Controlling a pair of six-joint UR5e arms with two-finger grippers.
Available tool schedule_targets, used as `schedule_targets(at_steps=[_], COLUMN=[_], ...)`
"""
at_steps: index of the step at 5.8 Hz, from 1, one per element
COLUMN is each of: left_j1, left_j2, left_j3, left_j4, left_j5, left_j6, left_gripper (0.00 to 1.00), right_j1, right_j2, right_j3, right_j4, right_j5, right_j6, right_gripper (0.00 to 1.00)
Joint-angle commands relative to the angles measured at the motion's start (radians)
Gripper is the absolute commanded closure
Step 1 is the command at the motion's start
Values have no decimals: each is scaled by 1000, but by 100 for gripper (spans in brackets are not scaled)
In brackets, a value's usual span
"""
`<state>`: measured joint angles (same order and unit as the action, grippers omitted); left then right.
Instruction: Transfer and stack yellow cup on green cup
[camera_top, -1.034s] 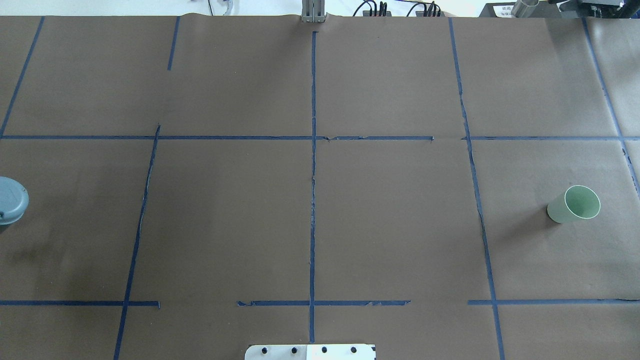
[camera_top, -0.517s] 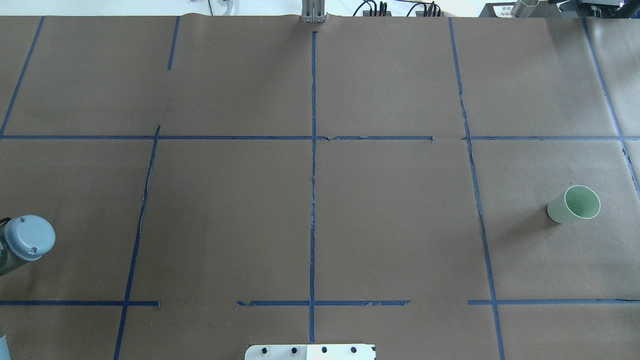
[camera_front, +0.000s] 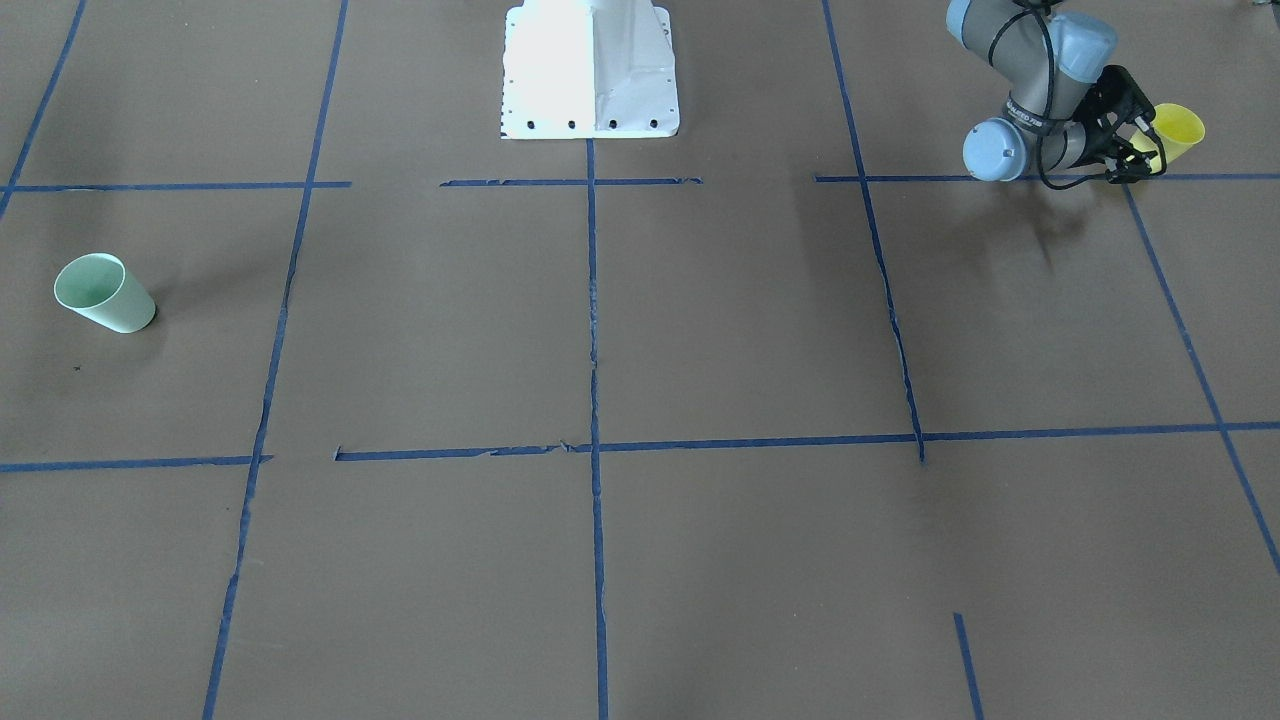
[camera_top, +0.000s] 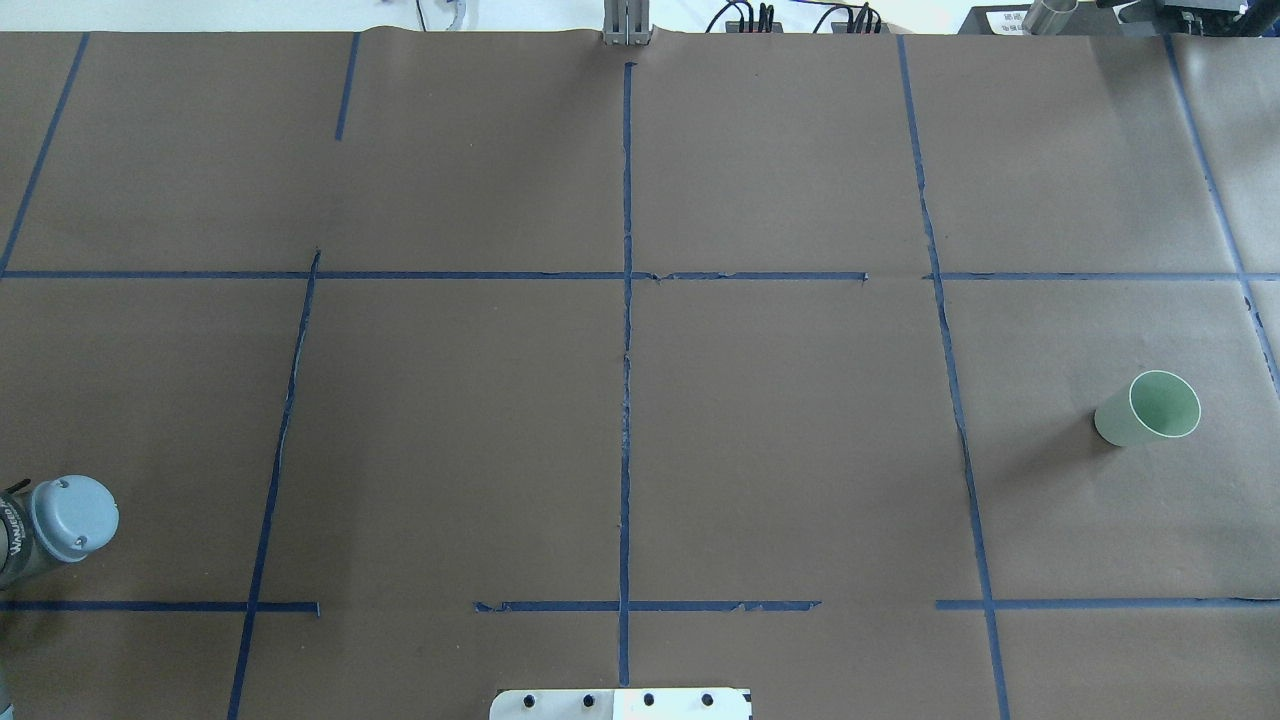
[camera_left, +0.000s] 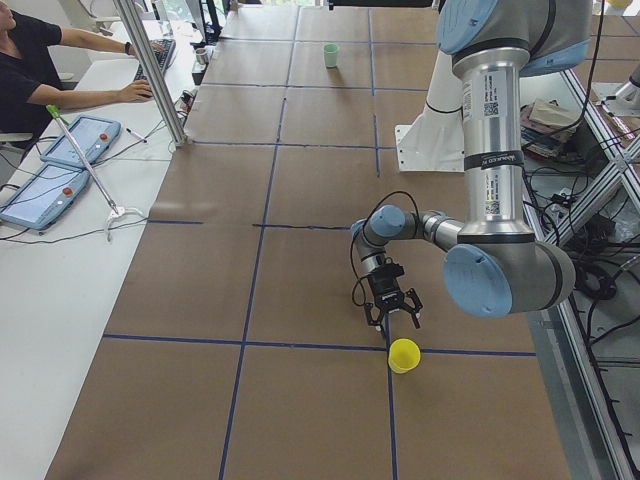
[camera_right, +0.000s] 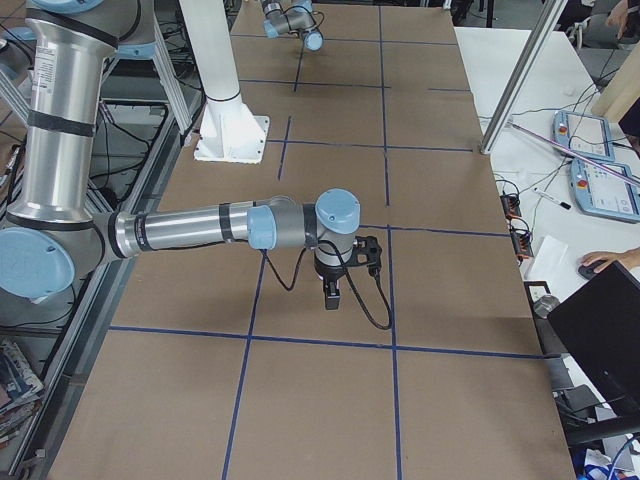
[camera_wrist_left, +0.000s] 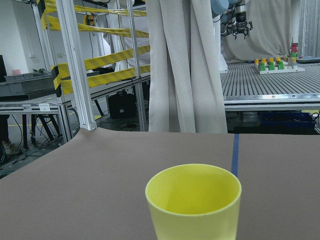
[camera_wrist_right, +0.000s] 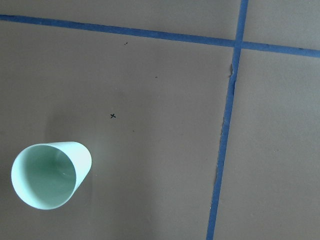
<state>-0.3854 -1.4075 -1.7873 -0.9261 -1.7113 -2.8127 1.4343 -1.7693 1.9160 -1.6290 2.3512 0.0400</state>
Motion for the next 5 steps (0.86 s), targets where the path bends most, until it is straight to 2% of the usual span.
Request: schedule_targets(at_steps=[1,3,4,5], left_j1=[8,37,45,57], left_j2=[1,80,85,85], left_j3=[96,112,120,159], left_j4=[-81,-161,-174,-203], left_j5=[2,9,9,9], left_j6=[-4,-7,-8,-20], left_gripper=[0,0,8,53], right_j1=[0,0,0,0], right_j2=[-1,-1,-1,-1], right_j3=[4,5,5,5], right_j4=[1,1,0,0], right_j5=[7,8,10,10], right_j6=[3,5,6,6], right_gripper=[0,0,0,0])
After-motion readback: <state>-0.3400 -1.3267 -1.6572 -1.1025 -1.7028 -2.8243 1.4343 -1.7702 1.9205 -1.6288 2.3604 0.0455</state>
